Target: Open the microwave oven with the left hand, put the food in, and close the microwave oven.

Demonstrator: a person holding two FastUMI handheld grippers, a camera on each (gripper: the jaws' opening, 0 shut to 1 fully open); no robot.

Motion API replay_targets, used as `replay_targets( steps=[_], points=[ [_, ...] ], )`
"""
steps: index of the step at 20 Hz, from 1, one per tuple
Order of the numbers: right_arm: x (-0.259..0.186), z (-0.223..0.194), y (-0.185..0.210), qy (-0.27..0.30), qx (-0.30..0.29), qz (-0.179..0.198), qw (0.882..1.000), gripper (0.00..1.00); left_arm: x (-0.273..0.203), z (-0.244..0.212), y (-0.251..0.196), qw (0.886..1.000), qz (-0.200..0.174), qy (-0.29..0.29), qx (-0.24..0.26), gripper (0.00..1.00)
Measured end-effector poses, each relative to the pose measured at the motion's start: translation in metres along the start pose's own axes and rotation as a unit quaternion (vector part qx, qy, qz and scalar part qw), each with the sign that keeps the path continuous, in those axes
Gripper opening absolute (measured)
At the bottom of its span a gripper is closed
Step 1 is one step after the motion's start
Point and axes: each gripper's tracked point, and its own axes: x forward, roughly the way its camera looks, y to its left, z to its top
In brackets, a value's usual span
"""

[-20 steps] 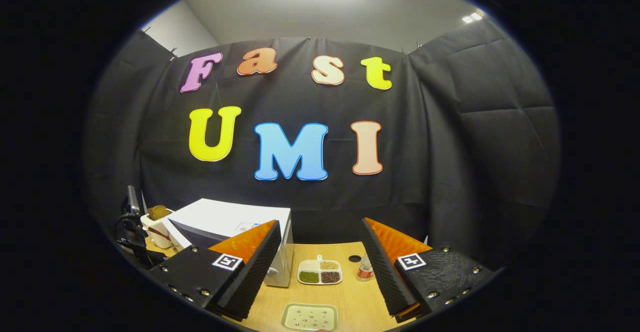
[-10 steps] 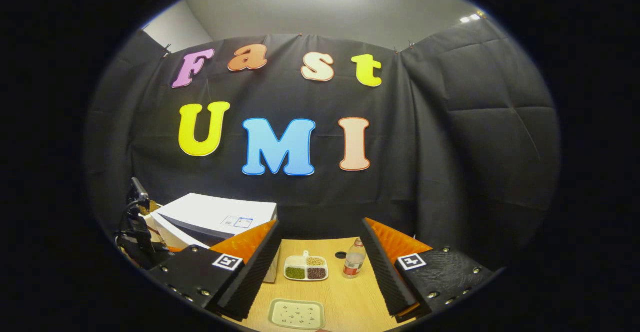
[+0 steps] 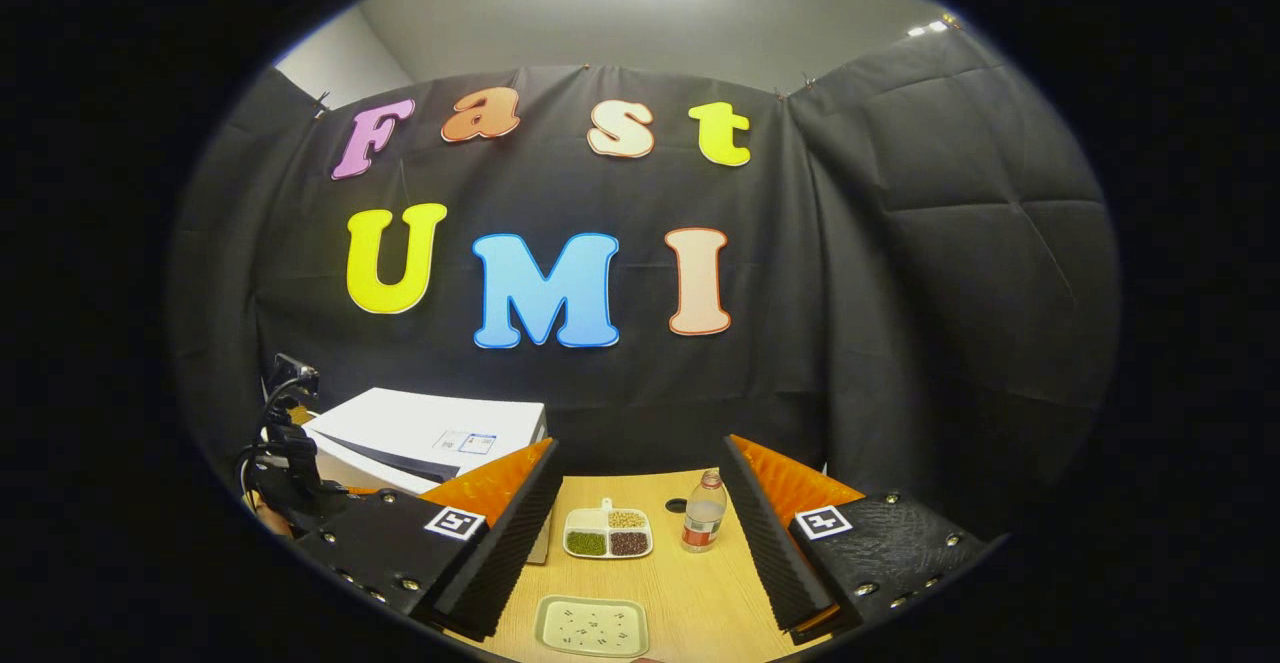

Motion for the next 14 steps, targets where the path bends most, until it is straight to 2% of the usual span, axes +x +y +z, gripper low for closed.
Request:
replay_targets(
  steps=[12,14],
  points=[
    [0.018,-0.003,-0.007,0.009,0.010,-0.010,1.000,0.97,0.027,0.005,0.003,1.000,0.021,-0.002,-0.021,0.07],
    [0.022,-0.005,-0.007,0.013,0.012,-0.008,1.000,0.97,0.028,0.007,0.004,0.998,0.030,-0.015,-0.043,0.07]
  ],
)
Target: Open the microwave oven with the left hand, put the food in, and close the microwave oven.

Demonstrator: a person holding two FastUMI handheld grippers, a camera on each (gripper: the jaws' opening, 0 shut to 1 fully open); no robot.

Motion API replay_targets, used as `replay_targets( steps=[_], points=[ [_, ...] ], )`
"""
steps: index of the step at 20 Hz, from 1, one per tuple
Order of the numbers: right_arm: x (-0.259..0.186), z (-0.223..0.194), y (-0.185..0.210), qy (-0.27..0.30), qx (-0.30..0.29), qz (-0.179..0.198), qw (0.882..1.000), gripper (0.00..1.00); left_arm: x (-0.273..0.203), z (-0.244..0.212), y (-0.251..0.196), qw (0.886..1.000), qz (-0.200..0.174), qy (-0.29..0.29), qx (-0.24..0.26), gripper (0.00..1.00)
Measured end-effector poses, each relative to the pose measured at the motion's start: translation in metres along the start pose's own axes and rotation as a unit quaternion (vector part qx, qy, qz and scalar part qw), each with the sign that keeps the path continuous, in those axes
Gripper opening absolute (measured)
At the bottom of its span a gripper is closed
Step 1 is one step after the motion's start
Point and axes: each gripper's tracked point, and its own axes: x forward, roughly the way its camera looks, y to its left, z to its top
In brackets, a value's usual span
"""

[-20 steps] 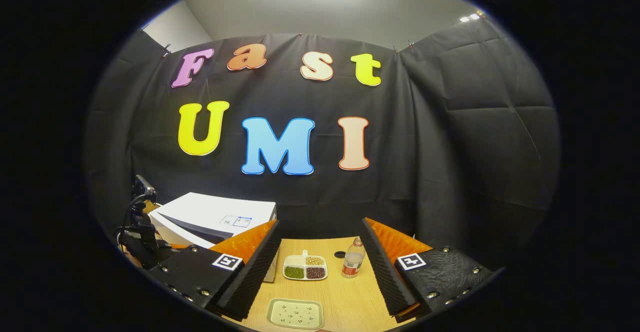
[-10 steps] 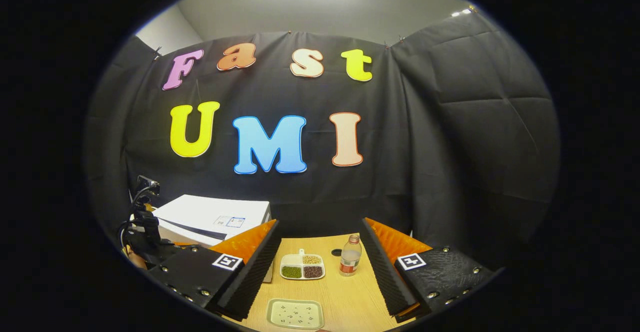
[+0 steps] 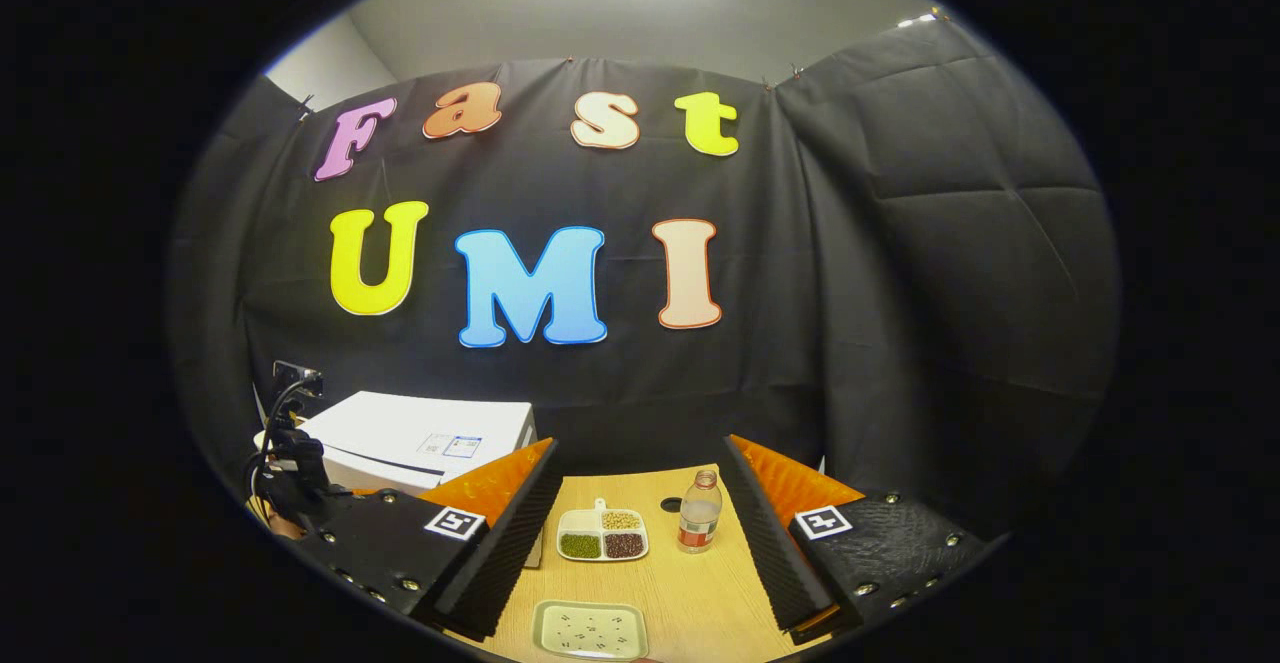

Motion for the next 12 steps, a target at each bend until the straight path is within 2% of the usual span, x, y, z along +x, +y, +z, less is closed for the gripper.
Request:
replay_targets(
  steps=[2,6,9,12],
  points=[
    [0.002,0.000,-0.001,0.003,-0.001,0.002,1.000,0.97,0.000,-0.002,0.001,1.000,0.003,-0.006,-0.022,0.07],
    [0.006,-0.001,0.003,0.006,0.001,0.007,1.000,0.97,0.004,-0.004,-0.001,1.000,0.012,-0.004,0.002,0.07],
    [0.004,-0.003,0.007,0.009,0.010,0.012,1.000,0.97,0.014,-0.008,-0.002,0.999,0.009,0.009,-0.032,0.07],
    [-0.001,-0.002,0.004,0.005,0.010,0.010,1.000,0.97,0.013,-0.004,0.002,1.000,0.011,0.006,-0.008,0.09]
  ],
)
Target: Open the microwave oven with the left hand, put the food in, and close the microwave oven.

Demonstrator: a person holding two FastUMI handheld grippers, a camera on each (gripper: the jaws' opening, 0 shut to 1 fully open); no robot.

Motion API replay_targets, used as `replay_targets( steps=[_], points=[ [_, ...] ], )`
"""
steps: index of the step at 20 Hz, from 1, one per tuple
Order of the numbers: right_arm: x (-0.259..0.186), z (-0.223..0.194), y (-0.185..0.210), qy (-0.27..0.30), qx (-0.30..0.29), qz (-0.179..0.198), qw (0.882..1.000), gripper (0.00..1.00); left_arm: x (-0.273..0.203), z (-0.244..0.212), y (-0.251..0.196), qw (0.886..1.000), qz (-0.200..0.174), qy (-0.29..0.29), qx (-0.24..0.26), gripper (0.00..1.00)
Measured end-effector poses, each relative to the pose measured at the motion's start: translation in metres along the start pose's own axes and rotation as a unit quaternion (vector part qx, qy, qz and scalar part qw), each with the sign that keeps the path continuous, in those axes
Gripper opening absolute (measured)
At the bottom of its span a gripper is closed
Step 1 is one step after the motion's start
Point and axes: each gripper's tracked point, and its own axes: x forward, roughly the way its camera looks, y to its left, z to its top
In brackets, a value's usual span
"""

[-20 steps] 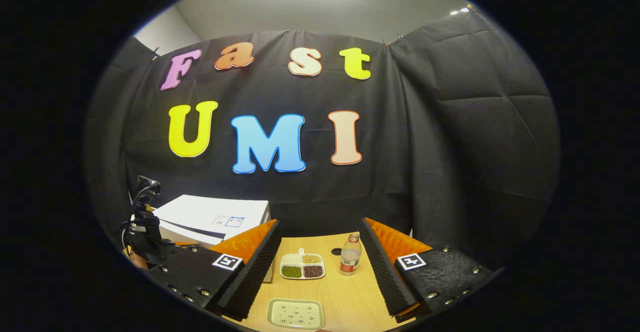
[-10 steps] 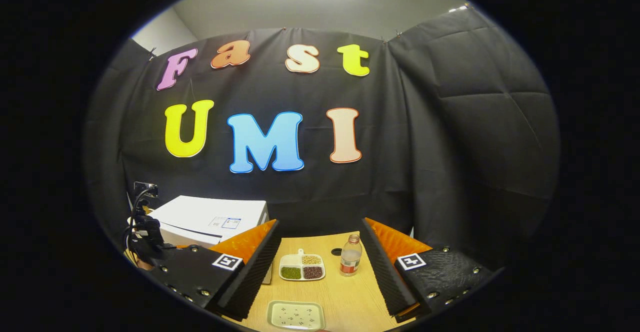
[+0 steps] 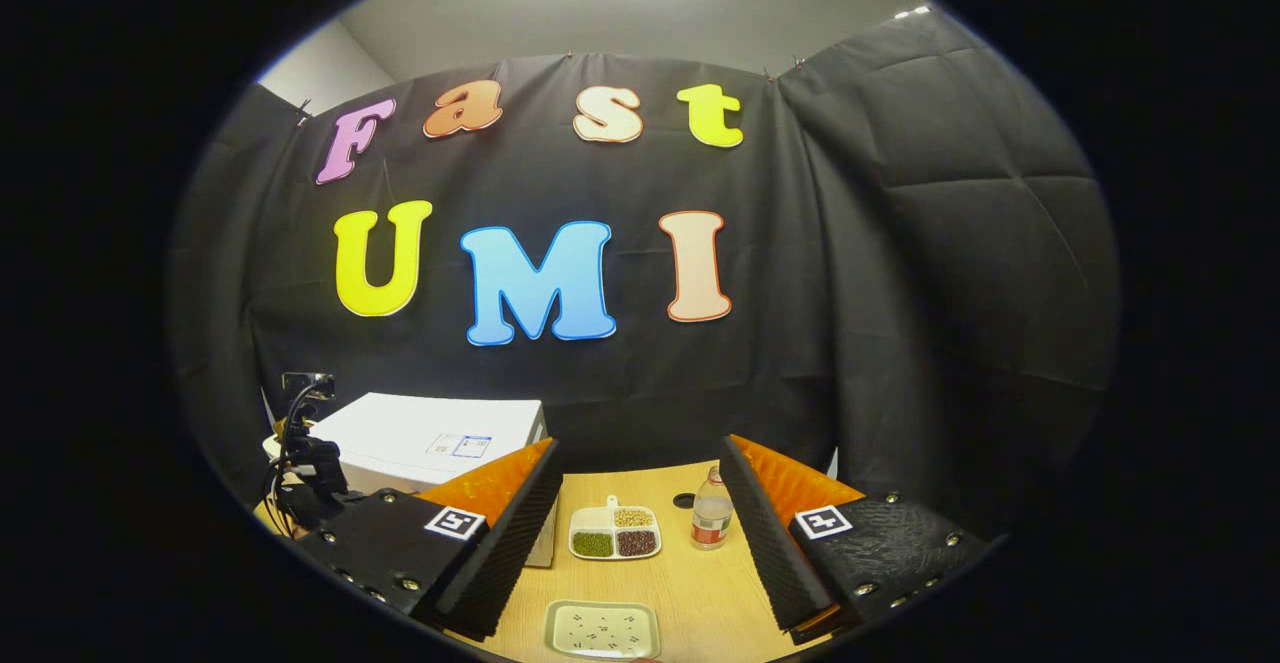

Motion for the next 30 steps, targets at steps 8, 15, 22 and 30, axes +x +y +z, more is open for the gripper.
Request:
replay_targets(
  steps=[8,15,22,30],
  points=[
    [-0.003,-0.012,0.005,0.013,0.018,0.006,1.000,0.97,-0.076,0.087,0.001,0.994,0.009,-0.104,0.018,0.05],
    [-0.011,0.016,0.053,-0.023,0.012,0.042,0.999,0.97,-0.220,0.188,0.029,0.967,0.042,-0.251,0.031,0.99],
    [-0.033,0.062,0.119,-0.065,0.012,0.079,0.995,0.97,-0.293,0.211,0.053,0.958,0.049,-0.279,0.031,0.96],
    [-0.065,0.076,0.160,-0.078,0.007,0.074,0.994,0.97,-0.327,0.198,0.079,0.958,0.027,-0.285,0.038,0.96]
  ],
)
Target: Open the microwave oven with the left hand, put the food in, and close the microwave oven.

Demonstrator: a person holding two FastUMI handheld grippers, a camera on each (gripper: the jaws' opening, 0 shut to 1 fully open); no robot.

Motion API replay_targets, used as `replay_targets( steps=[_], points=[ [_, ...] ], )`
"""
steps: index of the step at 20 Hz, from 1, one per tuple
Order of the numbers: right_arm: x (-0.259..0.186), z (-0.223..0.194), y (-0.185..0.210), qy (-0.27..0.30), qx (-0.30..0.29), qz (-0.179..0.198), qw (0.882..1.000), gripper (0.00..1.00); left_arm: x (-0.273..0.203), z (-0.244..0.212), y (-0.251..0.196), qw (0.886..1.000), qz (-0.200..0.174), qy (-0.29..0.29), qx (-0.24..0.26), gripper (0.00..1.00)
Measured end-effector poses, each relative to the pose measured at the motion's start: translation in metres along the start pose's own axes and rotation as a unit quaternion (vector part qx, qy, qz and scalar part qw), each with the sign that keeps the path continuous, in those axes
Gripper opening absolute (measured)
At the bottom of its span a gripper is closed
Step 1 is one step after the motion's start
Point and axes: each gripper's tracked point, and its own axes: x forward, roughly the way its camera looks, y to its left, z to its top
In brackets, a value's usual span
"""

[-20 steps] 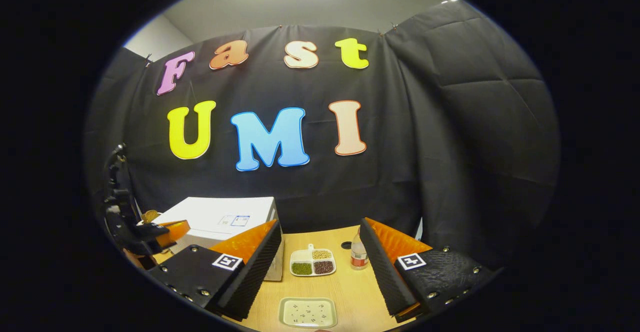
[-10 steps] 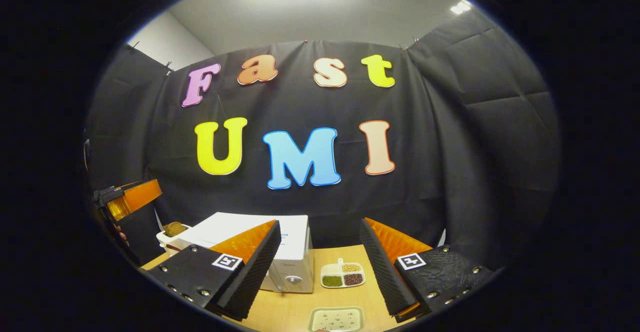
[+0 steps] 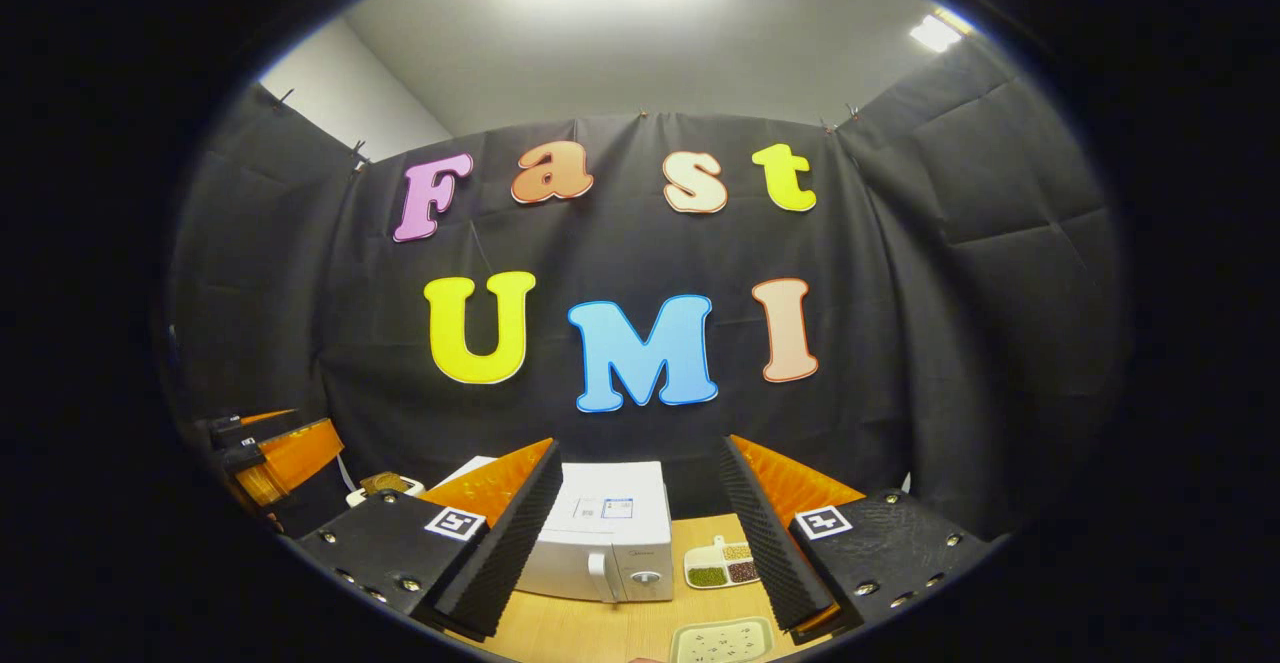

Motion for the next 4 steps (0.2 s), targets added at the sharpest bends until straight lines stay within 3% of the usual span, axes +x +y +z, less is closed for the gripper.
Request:
replay_targets(
  steps=[4],
  points=[
    [-0.006,-0.001,0.019,0.002,-0.009,0.012,1.000,0.97,-0.006,0.007,-0.002,1.000,-0.011,-0.003,-0.004,0.96]
  ],
)
